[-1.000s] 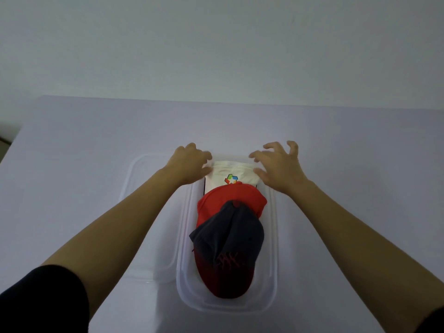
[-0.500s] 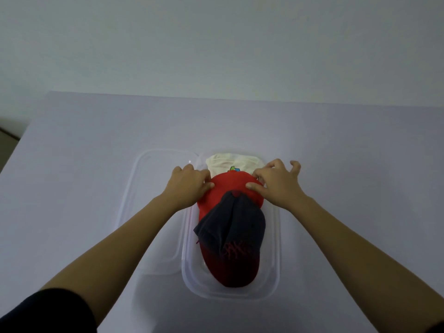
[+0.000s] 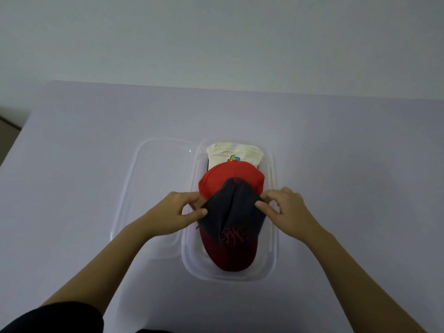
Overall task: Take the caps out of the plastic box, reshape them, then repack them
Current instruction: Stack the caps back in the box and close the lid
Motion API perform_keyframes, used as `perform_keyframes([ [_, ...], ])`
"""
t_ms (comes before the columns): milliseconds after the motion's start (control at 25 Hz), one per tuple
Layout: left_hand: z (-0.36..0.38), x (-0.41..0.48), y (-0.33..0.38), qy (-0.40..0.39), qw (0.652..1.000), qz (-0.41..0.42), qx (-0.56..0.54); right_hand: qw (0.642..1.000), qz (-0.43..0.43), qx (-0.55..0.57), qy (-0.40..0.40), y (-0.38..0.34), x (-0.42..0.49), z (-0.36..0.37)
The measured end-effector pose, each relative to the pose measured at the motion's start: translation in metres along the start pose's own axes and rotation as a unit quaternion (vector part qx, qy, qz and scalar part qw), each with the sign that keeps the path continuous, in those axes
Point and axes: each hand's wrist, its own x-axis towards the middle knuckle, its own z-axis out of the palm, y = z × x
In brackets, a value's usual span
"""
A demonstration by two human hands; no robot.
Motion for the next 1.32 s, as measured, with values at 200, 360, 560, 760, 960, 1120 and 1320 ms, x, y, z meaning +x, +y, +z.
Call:
perform_keyframes([
  [200, 0.021, 0.021, -0.002, 0.103, 0.981, -0.065, 0.151, 0.989, 0.102, -0.111, 0.005, -0.005, 0.006, 0.002],
  [360, 0.035, 0.021, 0.012, 0.191, 0.918, -0.099, 0.334, 0.974, 0.125, -0.188, 0.039, -0.019, 0.008, 0.009],
  [560, 0.041, 0.009, 0.02, 0.277, 0.95, -0.065, 0.125, 0.984, 0.038, -0.09, 0.151, -0.02, -0.008, 0.019],
  [760, 0.091, 0.002, 0.03, 0.232, 0.963, -0.011, 0.136, 0.992, -0.017, -0.079, 0.099, -0.039, -0.019, 0.064],
  [960, 0.099, 0.007, 0.018, 0.204, 0.948, -0.099, 0.224, 0.981, 0.054, -0.157, 0.099, -0.029, -0.019, 0.074],
  [1120, 0.07, -0.014, -0.002, 0.297, 0.936, -0.139, 0.126, 0.973, 0.153, 0.015, 0.174, -0.031, -0.044, 0.076],
  [1320, 0.032, -0.048, -0.095, 0.331, 0.833, -0.444, -0.005, 0.929, 0.246, 0.227, 0.155, -0.041, -0.057, 0.077],
])
